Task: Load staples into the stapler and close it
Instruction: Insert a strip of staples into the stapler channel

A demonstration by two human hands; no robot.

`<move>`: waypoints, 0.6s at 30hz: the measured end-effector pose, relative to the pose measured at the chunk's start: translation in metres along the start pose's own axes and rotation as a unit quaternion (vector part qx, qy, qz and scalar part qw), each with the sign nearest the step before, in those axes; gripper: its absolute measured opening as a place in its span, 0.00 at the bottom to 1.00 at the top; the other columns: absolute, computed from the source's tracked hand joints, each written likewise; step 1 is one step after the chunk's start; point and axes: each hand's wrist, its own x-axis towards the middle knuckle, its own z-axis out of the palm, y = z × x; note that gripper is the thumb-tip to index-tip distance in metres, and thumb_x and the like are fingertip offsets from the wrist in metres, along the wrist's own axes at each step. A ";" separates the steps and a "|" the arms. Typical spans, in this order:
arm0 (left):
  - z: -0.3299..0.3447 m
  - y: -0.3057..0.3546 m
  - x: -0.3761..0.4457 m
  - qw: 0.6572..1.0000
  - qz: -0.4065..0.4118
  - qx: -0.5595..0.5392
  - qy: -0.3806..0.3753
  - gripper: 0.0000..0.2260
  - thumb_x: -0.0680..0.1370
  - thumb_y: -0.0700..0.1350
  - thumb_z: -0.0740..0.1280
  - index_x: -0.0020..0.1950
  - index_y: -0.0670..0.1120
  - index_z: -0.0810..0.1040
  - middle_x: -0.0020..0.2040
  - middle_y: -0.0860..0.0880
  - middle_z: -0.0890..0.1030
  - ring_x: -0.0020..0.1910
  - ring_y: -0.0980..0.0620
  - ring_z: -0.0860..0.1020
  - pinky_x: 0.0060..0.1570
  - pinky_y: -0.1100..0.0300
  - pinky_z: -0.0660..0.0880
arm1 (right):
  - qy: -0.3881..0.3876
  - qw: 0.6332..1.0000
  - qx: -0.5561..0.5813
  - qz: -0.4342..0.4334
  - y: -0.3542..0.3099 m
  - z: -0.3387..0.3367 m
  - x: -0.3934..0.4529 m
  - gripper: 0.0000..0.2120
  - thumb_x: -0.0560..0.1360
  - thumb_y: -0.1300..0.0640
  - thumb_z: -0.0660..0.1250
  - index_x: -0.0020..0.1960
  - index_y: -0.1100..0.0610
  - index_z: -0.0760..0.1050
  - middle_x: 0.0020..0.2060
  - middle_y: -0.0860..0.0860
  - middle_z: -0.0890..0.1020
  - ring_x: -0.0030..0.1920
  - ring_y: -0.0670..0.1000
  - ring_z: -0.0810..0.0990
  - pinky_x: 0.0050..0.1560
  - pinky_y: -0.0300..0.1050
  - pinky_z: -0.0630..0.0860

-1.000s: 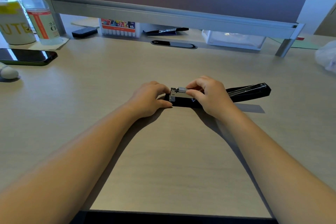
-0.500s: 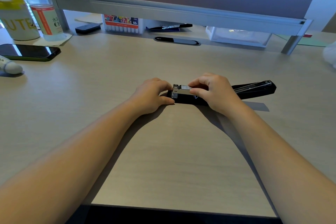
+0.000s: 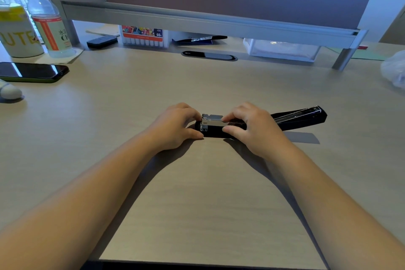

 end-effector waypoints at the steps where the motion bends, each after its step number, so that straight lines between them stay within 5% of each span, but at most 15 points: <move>1: 0.000 0.000 0.000 1.000 0.001 0.001 0.001 0.19 0.71 0.46 0.67 0.60 0.45 0.72 0.63 0.45 0.71 0.62 0.47 0.68 0.59 0.57 0.64 | -0.004 1.000 0.001 0.000 -0.001 0.001 0.000 0.11 0.73 0.55 0.64 0.53 0.57 0.75 0.52 0.54 0.77 0.50 0.51 0.71 0.50 0.43 0.66; 10: -0.001 -0.007 0.003 1.000 -0.007 0.011 0.002 0.19 0.71 0.47 0.67 0.61 0.45 0.72 0.62 0.44 0.73 0.62 0.45 0.68 0.62 0.53 0.65 | 0.037 0.998 -0.043 0.025 0.002 -0.005 -0.005 0.19 0.71 0.53 0.66 0.60 0.56 0.68 0.56 0.53 0.77 0.56 0.53 0.73 0.57 0.50 0.69; 15: -0.004 -0.012 0.002 0.999 -0.027 0.014 0.016 0.19 0.71 0.46 0.66 0.61 0.45 0.72 0.62 0.42 0.73 0.63 0.44 0.68 0.62 0.52 0.65 | 0.095 0.970 -0.194 0.108 0.020 -0.022 -0.015 0.28 0.67 0.40 0.66 0.60 0.55 0.68 0.56 0.54 0.78 0.59 0.57 0.71 0.61 0.53 0.63; 18: -0.003 -0.011 0.000 0.999 -0.031 0.002 0.022 0.17 0.72 0.45 0.66 0.60 0.45 0.73 0.62 0.42 0.73 0.62 0.45 0.68 0.62 0.52 0.65 | 0.108 0.956 -0.213 0.173 0.029 -0.026 -0.018 0.32 0.64 0.35 0.64 0.59 0.54 0.69 0.58 0.54 0.77 0.64 0.58 0.66 0.71 0.61 0.51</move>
